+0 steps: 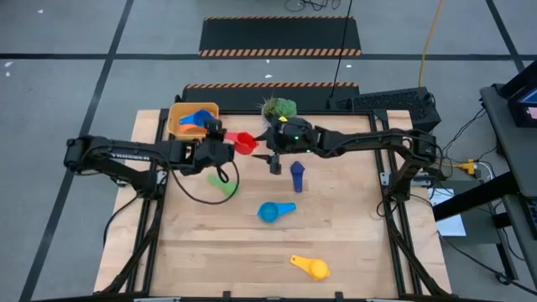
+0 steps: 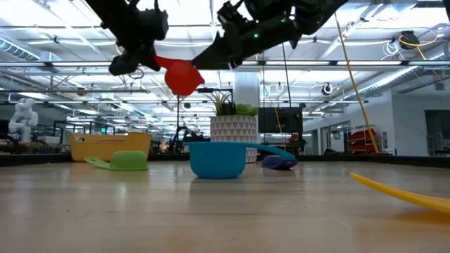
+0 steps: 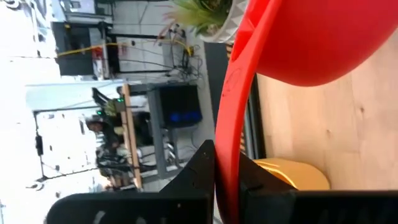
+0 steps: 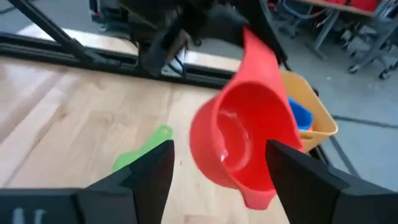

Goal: Nest measuring cups in basket
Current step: Stack the dark orange measuring cup on top of the dark blue measuring cup in the yellow bin

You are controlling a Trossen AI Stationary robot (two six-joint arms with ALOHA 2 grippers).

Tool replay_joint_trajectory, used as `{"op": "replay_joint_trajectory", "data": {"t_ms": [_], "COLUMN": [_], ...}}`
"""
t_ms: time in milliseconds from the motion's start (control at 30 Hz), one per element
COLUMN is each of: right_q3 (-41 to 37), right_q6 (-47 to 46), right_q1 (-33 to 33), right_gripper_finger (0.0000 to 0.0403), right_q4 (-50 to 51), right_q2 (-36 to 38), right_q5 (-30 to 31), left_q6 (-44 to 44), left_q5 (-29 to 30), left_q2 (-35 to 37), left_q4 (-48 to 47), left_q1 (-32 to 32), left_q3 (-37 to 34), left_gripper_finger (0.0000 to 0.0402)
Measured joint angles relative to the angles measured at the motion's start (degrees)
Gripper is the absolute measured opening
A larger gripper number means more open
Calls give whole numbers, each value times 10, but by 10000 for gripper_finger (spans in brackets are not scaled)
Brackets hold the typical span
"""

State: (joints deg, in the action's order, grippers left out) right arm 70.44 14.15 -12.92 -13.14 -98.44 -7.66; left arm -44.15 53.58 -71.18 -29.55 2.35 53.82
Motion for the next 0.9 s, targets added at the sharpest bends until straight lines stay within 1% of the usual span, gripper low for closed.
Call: {"op": "replay_joint_trajectory", "data": {"t_ms": [133,233,300,467,500,533,600,667,733,900], "right_q3": [15,17,17,17,17,17,17,17,17,17], "right_q6": [0,-4,-9,5,9,13,15,16,12,31], "right_q1": [5,6,6,6,7,9,12,12,11,8], "right_gripper_finger": [225,189,152,37,21,13,14,16,10,3], "right_q4": [10,7,5,4,2,1,-4,-7,-9,-12], "right_q2": [-24,-32,-37,-37,-37,-37,-37,-37,-37,-34], "right_q5": [2,1,-2,-10,-11,-11,-9,-3,17,98], "left_q6": [-12,-16,-25,-37,-34,-28,-13,15,54,148], "left_q5": [23,25,33,48,47,47,48,55,76,205], "left_q2": [0,0,0,0,0,-1,-1,0,0,17], "left_q4": [-1,2,13,49,55,60,74,82,86,76], "left_q1": [-18,-33,-41,-50,-50,-49,-45,-42,-44,-51], "left_q3": [0,0,0,0,0,0,0,0,0,0], "left_gripper_finger": [5,8,11,9,11,16,33,58,87,154]}}
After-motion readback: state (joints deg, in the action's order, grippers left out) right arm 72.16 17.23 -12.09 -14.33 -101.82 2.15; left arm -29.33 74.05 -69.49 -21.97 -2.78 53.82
